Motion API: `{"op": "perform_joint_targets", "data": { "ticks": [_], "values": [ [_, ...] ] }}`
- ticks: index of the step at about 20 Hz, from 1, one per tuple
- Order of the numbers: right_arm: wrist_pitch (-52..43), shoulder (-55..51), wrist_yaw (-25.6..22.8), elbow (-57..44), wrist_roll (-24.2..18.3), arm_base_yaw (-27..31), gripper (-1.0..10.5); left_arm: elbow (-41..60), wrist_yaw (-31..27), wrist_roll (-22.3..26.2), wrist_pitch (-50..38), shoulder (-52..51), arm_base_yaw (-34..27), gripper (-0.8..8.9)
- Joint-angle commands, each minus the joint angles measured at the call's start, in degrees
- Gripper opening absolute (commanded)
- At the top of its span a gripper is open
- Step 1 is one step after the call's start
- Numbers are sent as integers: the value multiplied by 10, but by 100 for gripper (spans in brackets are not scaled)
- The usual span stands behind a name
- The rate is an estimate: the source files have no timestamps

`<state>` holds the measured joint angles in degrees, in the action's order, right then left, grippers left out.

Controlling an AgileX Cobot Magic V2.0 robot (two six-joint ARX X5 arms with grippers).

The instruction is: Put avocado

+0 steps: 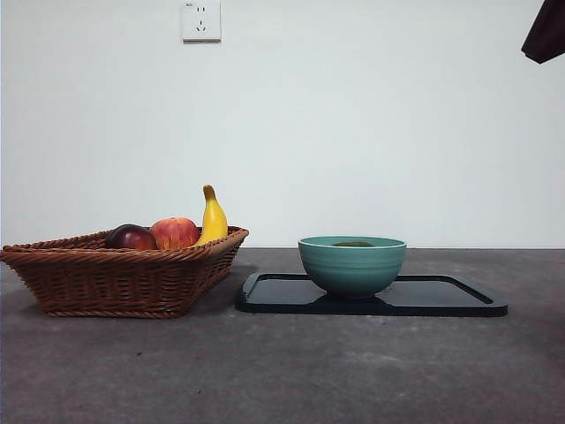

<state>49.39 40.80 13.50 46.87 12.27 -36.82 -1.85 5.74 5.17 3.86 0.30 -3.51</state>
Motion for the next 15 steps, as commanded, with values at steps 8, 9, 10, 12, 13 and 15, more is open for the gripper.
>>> {"op": "perform_joint_targets", "data": {
  "ticks": [8, 9, 10, 12, 13, 15],
  "values": [
    [-6, 3, 0, 6, 4, -5, 7, 12, -2, -18, 68, -1, -1, 9],
    [-6, 3, 0, 6, 4, -5, 8, 12, -2, -18, 68, -1, -1, 9],
    [-6, 3, 0, 6, 4, -5, 7, 12, -2, -18, 68, -1, -1, 9],
    [-6, 3, 0, 6, 4, -5, 7, 12, -2, -18, 68, -1, -1, 9],
    [-6, 3, 0, 6, 4, -5, 7, 12, -2, -18, 68, -1, -1, 9],
    [-6, 3, 0, 6, 4, -5, 7, 12, -2, -18, 68, -1, -1, 9]
  ]
}}
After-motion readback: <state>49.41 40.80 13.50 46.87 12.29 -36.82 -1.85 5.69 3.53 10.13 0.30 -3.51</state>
